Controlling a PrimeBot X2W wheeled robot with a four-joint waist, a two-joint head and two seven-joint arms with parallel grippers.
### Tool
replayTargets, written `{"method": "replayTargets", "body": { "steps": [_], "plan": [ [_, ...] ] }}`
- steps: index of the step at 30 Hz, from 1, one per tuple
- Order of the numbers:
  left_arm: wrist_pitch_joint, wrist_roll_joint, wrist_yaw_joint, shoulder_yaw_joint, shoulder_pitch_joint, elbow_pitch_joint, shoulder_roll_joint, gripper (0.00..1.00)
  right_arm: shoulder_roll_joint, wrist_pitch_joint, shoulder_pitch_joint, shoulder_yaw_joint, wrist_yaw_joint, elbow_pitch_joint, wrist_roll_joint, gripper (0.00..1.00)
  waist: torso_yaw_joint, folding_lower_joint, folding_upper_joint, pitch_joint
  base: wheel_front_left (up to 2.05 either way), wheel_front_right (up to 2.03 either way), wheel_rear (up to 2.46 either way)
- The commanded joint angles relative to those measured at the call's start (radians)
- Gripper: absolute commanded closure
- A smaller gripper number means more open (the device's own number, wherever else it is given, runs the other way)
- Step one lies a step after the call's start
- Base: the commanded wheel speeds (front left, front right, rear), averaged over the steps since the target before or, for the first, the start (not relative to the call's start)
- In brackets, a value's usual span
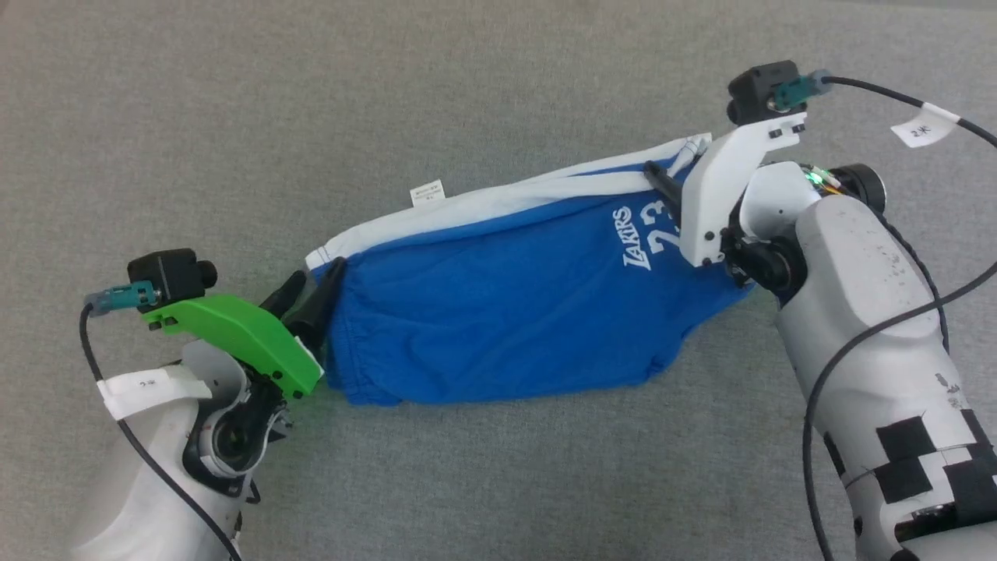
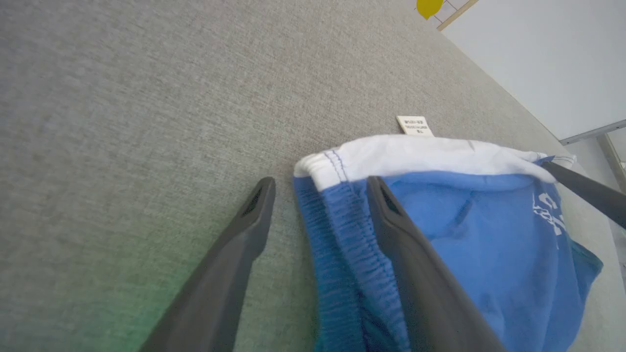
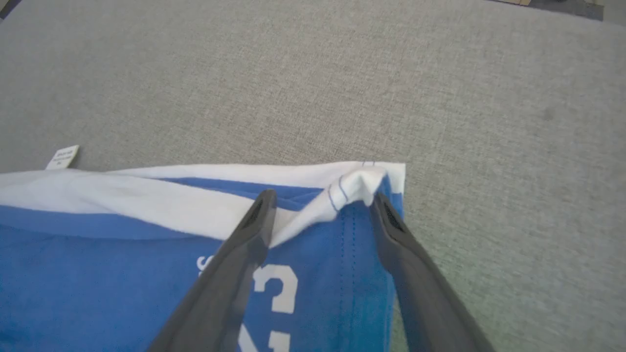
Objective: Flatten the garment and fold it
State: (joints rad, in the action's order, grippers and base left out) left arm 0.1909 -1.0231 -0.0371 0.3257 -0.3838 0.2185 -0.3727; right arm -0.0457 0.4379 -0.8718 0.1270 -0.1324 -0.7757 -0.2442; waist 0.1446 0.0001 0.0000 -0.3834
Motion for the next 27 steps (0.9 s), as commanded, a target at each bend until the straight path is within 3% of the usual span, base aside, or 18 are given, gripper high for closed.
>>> {"method": "replayTargets", "body": {
  "steps": [1,7,17,27],
  "plan": [
    [-0.007,0.001,-0.009,-0.010,0.006,-0.008,-0.009,0.00,-0.005,-0.012,-0.018,-0.006,0.002,-0.010,-0.015,0.00,-0.002,-0.0001,0.0000,0.041,0.00,0.00,0.00],
    [-0.087,0.055,-0.053,-0.038,0.050,-0.078,-0.039,0.00,-0.005,0.032,0.012,-0.040,0.002,0.012,0.005,0.00,-0.006,-0.0001,0.0000,0.145,0.00,0.00,0.00],
    [-0.396,0.353,-0.077,0.029,0.179,-0.155,-0.096,0.00,-0.022,0.172,0.284,-0.097,0.002,0.273,0.221,0.00,0.001,-0.0001,0.0000,0.221,0.00,0.00,0.00],
    [-0.449,0.431,-0.091,0.022,0.262,-0.170,-0.056,0.00,-0.005,0.273,0.453,-0.081,0.002,0.413,0.298,0.00,0.017,-0.0001,0.0000,0.193,0.00,0.00,0.00]
  ]
}}
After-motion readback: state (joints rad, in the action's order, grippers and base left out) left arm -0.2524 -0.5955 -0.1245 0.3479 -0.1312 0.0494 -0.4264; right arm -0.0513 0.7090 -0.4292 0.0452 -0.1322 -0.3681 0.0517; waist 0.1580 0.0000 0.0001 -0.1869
